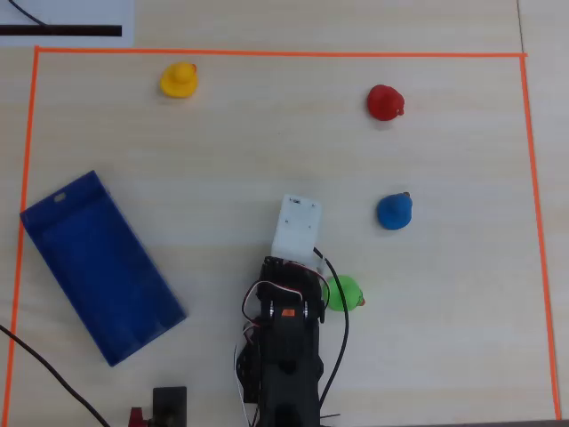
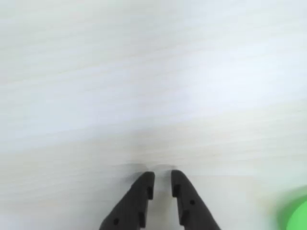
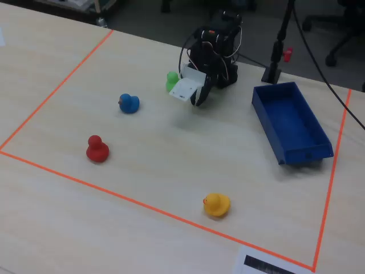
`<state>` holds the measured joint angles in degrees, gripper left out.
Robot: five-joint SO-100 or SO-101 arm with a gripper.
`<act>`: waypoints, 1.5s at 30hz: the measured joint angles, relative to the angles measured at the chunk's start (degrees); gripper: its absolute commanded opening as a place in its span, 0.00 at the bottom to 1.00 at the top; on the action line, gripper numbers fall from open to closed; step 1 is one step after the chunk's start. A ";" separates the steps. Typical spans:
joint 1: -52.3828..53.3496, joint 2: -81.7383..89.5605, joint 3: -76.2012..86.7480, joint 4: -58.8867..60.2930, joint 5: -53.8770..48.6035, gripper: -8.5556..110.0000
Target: Grasp yellow duck and put it into box.
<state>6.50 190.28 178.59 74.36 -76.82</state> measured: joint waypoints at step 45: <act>-0.97 0.00 0.00 0.00 0.00 0.07</act>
<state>5.54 190.28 178.59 74.36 -76.82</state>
